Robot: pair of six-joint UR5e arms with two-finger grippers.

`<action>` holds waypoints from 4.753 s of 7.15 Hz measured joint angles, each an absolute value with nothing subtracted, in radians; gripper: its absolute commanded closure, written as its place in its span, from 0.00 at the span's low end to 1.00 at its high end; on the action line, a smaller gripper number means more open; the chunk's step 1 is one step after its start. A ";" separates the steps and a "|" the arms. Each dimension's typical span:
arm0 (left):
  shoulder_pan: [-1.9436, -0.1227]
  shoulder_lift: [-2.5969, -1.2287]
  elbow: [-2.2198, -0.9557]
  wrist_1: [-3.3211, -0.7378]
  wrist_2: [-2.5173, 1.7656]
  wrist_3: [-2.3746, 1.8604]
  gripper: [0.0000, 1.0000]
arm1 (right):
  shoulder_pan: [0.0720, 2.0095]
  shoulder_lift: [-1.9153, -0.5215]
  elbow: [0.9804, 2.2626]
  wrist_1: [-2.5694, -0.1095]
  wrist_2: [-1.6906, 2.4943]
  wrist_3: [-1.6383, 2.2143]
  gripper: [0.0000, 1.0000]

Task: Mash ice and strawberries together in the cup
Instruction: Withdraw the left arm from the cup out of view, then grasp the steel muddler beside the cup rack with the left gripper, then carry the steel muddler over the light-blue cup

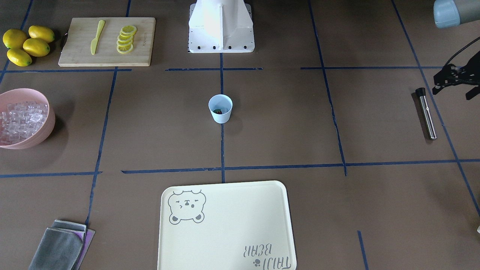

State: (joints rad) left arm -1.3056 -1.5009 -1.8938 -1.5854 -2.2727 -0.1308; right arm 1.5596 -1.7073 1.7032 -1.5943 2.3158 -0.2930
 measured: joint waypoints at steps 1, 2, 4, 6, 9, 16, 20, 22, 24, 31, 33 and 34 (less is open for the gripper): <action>-1.330 -1.461 -1.838 -1.674 -2.274 -0.116 0.00 | 1.560 -1.707 1.703 -1.594 2.316 -0.293 0.01; -1.337 -1.445 -1.757 -1.789 -2.274 -0.150 0.00 | 1.560 -1.708 1.702 -1.594 2.316 -0.293 0.01; -1.320 -1.461 -1.576 -2.081 -2.272 -0.347 0.00 | 1.559 -1.709 1.701 -1.594 2.316 -0.293 0.01; -1.222 -1.505 -1.467 -2.236 -2.264 -0.483 0.00 | 1.559 -1.709 1.701 -1.594 2.316 -0.294 0.01; -1.151 -1.546 -1.391 -2.267 -2.260 -0.507 0.00 | 1.560 -1.709 1.702 -1.594 2.316 -0.295 0.01; -1.135 -1.574 -1.342 -2.268 -2.260 -0.502 0.99 | 1.560 -1.709 1.708 -1.594 2.316 -0.293 0.01; -1.138 -1.576 -1.389 -2.261 -2.260 -0.500 1.00 | 1.560 -1.709 1.712 -1.594 2.316 -0.292 0.01; -1.162 -1.582 -1.494 -2.263 -2.259 -0.498 1.00 | 1.560 -1.709 1.713 -1.594 2.316 -0.291 0.01; -1.176 -1.663 -1.614 -2.321 -2.260 -0.448 0.95 | 1.560 -1.709 1.711 -1.594 2.316 -0.291 0.01; -0.823 -2.048 -1.633 -2.782 -1.976 -0.550 1.00 | 1.560 -1.710 1.704 -1.594 2.316 -0.290 0.01; -0.666 -2.089 -1.622 -2.945 -1.771 -0.547 1.00 | 1.560 -1.709 1.704 -1.594 2.316 -0.290 0.01; -0.609 -2.106 -1.617 -3.011 -1.679 -0.543 1.00 | 1.560 -1.709 1.704 -1.594 2.316 -0.290 0.01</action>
